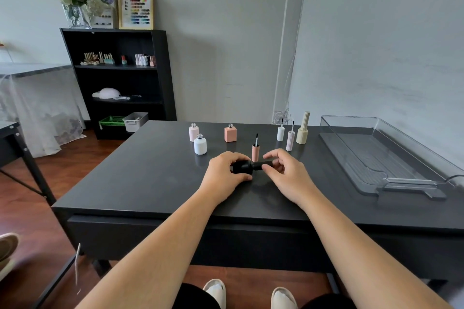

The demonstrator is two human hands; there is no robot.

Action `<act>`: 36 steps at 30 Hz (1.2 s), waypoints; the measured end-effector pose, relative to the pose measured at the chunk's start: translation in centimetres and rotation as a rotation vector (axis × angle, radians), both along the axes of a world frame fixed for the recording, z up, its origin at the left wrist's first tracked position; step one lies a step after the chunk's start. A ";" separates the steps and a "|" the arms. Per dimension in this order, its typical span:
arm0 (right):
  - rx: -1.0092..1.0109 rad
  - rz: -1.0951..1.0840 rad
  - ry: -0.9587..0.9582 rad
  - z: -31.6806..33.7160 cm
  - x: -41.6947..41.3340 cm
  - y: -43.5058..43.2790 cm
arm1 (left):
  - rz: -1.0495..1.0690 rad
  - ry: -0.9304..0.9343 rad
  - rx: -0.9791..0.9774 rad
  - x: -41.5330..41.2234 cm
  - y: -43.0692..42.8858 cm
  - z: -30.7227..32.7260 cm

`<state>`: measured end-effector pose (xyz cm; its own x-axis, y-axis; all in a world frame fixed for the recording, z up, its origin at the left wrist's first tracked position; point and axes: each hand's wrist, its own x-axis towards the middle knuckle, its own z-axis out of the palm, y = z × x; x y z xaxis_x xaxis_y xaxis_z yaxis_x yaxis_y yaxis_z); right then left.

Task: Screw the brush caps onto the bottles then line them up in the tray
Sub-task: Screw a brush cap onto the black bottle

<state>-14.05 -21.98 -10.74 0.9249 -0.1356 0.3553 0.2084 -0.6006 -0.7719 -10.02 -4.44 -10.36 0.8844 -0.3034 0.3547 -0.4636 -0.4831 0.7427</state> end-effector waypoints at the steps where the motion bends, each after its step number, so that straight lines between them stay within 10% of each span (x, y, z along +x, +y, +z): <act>1: -0.003 0.008 -0.011 0.0 -0.1 0.0 | 0.002 0.002 -0.003 0.0 0.0 0.0; 36: -0.022 0.017 0.007 0.4 -0.4 0.2 | -0.001 0.026 0.012 -0.2 0.1 0.2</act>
<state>-14.45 -21.80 -10.31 0.9295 -0.1119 0.3515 0.2137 -0.6135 -0.7603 -10.27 -4.38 -10.13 0.8932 -0.3083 0.3274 -0.4442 -0.4921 0.7487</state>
